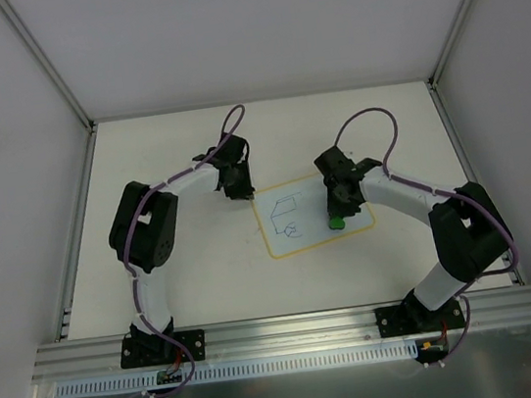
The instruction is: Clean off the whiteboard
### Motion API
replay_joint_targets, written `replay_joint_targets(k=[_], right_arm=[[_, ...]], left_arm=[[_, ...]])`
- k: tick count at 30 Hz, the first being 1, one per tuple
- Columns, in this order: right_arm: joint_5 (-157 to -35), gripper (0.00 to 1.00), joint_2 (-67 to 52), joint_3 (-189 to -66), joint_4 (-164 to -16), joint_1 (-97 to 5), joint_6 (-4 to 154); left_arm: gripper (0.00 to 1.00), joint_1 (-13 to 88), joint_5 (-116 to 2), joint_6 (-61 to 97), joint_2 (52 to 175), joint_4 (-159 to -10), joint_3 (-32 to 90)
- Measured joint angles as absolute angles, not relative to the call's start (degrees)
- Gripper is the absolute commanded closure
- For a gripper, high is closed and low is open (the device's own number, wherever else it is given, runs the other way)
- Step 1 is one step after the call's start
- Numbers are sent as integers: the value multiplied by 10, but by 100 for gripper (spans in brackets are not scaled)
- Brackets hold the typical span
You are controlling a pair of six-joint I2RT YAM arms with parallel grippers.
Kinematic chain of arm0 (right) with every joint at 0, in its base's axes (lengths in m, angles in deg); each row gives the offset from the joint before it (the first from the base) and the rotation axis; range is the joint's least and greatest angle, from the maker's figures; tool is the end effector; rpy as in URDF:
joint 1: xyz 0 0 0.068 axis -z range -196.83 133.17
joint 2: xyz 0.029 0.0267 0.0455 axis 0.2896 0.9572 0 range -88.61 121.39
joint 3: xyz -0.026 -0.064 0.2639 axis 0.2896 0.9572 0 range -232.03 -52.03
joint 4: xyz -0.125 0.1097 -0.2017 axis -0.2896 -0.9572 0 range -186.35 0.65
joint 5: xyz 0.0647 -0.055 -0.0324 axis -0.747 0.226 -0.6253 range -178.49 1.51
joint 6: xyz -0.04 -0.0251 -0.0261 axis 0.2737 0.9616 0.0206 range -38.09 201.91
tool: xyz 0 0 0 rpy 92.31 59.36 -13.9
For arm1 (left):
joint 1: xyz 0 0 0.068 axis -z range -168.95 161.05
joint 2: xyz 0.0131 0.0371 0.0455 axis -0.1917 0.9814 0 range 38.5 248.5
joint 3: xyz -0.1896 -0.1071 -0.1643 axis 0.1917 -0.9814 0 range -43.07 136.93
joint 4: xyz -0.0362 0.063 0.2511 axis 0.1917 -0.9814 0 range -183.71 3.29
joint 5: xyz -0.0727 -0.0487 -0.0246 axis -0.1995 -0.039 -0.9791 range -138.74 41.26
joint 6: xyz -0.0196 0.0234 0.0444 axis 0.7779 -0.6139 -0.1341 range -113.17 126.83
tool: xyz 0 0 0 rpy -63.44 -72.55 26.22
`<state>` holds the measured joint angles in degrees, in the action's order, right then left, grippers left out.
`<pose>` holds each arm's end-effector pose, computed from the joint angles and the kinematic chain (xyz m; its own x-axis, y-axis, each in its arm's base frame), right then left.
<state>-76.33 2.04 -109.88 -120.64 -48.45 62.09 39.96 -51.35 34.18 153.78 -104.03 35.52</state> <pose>0.2670 0.1557 0.1972 -0.8678 -0.1451 -0.4752 -0.1487 0.9884 -0.0301 0.3751 -0.2089 0.1653 -0.8619 -0.0483 -0.5049 0.1243 0.9450 -0.3026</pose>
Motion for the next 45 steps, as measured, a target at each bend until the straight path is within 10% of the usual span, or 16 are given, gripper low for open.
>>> replay_joint_targets(k=[4,27,45], right_arm=[[-752,100,20,-1095,-1211,-465,623],[-825,100,106,-1126,-1092,-544,572],[-789,100,-22,-995,-1096,-406,518]], left_arm=[[100,411,-510,333,1538,-1035,355],[100,414,-495,365,1499,-1004,294],[100,415,-501,403,1480,-1003,268]])
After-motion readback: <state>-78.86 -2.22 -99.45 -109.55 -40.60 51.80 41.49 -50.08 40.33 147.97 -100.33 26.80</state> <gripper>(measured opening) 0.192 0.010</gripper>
